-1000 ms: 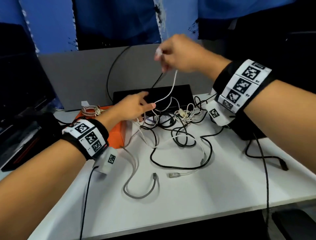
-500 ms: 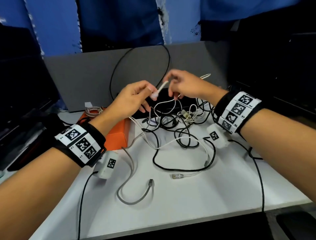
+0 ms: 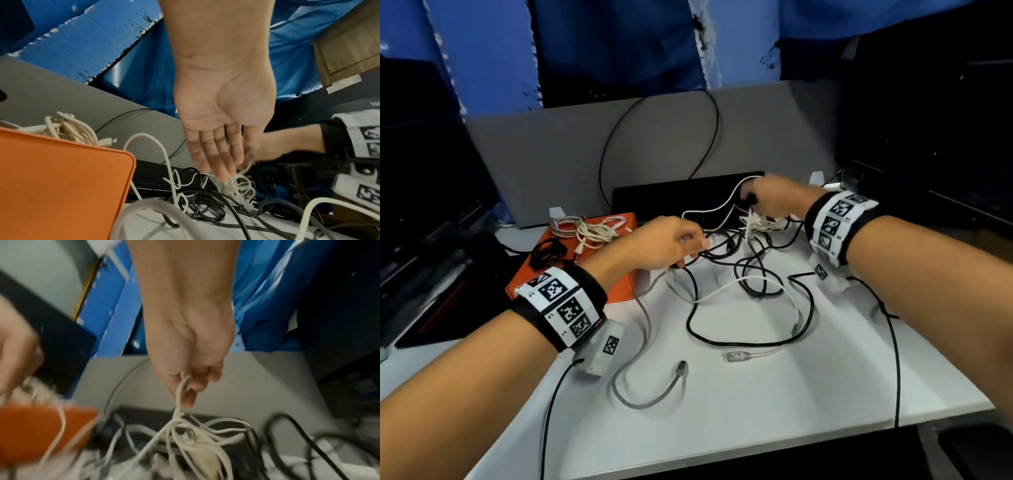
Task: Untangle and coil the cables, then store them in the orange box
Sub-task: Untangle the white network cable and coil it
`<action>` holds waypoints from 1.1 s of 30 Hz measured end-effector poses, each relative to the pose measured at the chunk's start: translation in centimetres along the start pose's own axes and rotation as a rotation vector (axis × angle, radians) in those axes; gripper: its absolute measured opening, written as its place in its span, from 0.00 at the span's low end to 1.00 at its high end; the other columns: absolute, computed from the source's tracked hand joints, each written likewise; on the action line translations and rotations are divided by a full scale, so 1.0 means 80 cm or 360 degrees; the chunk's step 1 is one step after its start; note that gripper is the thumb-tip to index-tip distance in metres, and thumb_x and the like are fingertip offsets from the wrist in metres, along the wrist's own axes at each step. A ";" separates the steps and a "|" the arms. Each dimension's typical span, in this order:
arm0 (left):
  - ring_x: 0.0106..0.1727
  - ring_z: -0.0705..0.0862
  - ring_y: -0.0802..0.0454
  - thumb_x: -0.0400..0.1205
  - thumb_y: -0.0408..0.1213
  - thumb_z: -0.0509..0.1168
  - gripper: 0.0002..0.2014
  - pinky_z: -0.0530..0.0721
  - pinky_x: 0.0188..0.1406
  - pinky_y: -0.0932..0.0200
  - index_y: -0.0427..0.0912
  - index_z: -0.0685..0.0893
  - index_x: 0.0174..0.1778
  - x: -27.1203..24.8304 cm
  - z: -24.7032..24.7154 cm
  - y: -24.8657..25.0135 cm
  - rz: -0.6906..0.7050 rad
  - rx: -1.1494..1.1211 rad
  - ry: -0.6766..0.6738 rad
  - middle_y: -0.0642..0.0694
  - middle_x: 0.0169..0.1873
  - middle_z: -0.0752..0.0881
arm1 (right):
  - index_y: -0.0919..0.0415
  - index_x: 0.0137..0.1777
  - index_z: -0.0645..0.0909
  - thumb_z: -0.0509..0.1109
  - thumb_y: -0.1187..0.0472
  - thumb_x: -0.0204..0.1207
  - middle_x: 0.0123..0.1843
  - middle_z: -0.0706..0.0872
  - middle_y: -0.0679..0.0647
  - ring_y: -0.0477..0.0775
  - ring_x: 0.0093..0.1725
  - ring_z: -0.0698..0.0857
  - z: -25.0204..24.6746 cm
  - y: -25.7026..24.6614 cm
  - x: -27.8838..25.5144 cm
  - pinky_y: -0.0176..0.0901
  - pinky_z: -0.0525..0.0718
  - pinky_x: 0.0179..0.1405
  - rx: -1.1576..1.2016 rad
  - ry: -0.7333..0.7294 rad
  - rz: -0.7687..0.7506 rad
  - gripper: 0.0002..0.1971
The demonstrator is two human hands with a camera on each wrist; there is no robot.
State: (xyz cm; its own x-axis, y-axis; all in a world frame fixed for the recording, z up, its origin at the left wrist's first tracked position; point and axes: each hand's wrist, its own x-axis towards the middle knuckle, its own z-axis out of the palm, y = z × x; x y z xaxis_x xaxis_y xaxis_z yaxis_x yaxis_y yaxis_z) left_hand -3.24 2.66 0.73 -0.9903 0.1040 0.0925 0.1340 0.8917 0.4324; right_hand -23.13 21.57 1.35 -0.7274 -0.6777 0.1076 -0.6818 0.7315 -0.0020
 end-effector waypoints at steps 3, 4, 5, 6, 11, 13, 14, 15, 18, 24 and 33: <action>0.39 0.92 0.51 0.88 0.49 0.66 0.09 0.90 0.48 0.42 0.50 0.89 0.49 0.003 -0.004 -0.006 0.0017 -0.0114 0.0271 0.53 0.42 0.92 | 0.54 0.66 0.84 0.71 0.63 0.85 0.58 0.86 0.53 0.55 0.56 0.85 -0.077 -0.015 -0.012 0.43 0.81 0.54 0.0498 0.0471 -0.0062 0.12; 0.40 0.92 0.50 0.87 0.50 0.66 0.09 0.89 0.49 0.41 0.52 0.88 0.50 0.005 -0.006 -0.006 0.0021 -0.0172 0.0389 0.54 0.43 0.91 | 0.55 0.64 0.85 0.70 0.62 0.86 0.57 0.86 0.50 0.51 0.54 0.85 -0.103 -0.023 -0.018 0.41 0.81 0.52 0.0652 0.0604 -0.0083 0.10; 0.41 0.91 0.49 0.86 0.52 0.66 0.10 0.89 0.50 0.41 0.53 0.88 0.54 0.007 -0.008 -0.005 0.0035 -0.0237 0.0518 0.55 0.46 0.91 | 0.57 0.63 0.86 0.69 0.62 0.87 0.55 0.87 0.49 0.48 0.53 0.85 -0.126 -0.031 -0.025 0.39 0.81 0.52 0.0769 0.0714 -0.0106 0.08; 0.44 0.91 0.50 0.84 0.55 0.66 0.14 0.89 0.52 0.41 0.52 0.87 0.60 0.009 -0.010 -0.002 0.0039 -0.0281 0.0652 0.55 0.51 0.90 | 0.57 0.61 0.87 0.69 0.62 0.87 0.53 0.87 0.48 0.46 0.51 0.84 -0.147 -0.041 -0.031 0.40 0.82 0.52 0.0868 0.0787 -0.0141 0.08; 0.54 0.88 0.64 0.86 0.54 0.68 0.33 0.85 0.51 0.71 0.51 0.66 0.85 0.009 -0.026 0.029 0.0128 -0.0378 0.0900 0.55 0.75 0.77 | 0.56 0.52 0.91 0.69 0.65 0.82 0.38 0.86 0.52 0.42 0.29 0.79 -0.182 -0.093 -0.062 0.32 0.76 0.30 0.0919 0.0469 -0.0387 0.09; 0.51 0.89 0.64 0.84 0.54 0.71 0.32 0.84 0.48 0.70 0.53 0.68 0.82 0.012 -0.024 0.033 0.0121 -0.0434 0.0895 0.56 0.69 0.83 | 0.59 0.51 0.91 0.67 0.68 0.81 0.38 0.85 0.61 0.52 0.29 0.77 -0.172 -0.108 -0.067 0.35 0.73 0.24 0.0919 0.0266 -0.0465 0.10; 0.50 0.90 0.61 0.82 0.55 0.72 0.29 0.87 0.51 0.63 0.53 0.73 0.78 0.012 -0.024 0.033 0.0078 -0.0443 0.0895 0.55 0.63 0.87 | 0.61 0.52 0.91 0.67 0.70 0.81 0.38 0.85 0.62 0.53 0.28 0.76 -0.165 -0.112 -0.069 0.36 0.73 0.24 0.0951 0.0177 -0.0497 0.11; 0.50 0.91 0.55 0.80 0.56 0.73 0.26 0.89 0.54 0.53 0.52 0.77 0.72 0.013 -0.024 0.028 0.0040 -0.0465 0.0870 0.53 0.56 0.90 | 0.62 0.52 0.90 0.66 0.71 0.81 0.39 0.85 0.62 0.52 0.27 0.76 -0.158 -0.115 -0.069 0.37 0.73 0.24 0.0991 0.0113 -0.0518 0.11; 0.36 0.90 0.49 0.83 0.46 0.72 0.08 0.90 0.44 0.41 0.49 0.83 0.54 0.013 -0.020 0.017 0.0038 -0.0540 0.0734 0.47 0.35 0.92 | 0.65 0.54 0.91 0.66 0.72 0.82 0.38 0.85 0.59 0.46 0.24 0.76 -0.143 -0.111 -0.065 0.36 0.73 0.25 0.1122 0.0132 -0.0465 0.11; 0.29 0.84 0.49 0.91 0.40 0.62 0.18 0.84 0.42 0.56 0.51 0.78 0.78 -0.026 -0.023 0.007 0.0121 -0.0567 0.0834 0.50 0.28 0.89 | 0.58 0.52 0.90 0.64 0.68 0.86 0.35 0.82 0.45 0.32 0.20 0.75 -0.120 -0.067 -0.056 0.26 0.70 0.23 0.1218 0.0669 -0.0078 0.12; 0.23 0.80 0.42 0.93 0.41 0.57 0.15 0.83 0.33 0.52 0.45 0.90 0.53 -0.112 -0.048 -0.035 -0.0097 -0.1051 0.1168 0.48 0.20 0.71 | 0.52 0.44 0.91 0.60 0.69 0.81 0.35 0.85 0.50 0.53 0.32 0.81 -0.066 0.037 -0.059 0.42 0.77 0.30 0.1350 0.0804 0.0675 0.18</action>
State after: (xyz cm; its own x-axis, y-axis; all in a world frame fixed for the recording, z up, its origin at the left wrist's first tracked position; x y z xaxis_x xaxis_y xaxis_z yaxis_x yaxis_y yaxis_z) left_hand 5.37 -2.42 2.11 -0.7571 -0.4319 0.4901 0.2987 0.4383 0.8477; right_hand -21.29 27.31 6.05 -0.9337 -0.1292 0.3339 -0.3538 0.4771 -0.8045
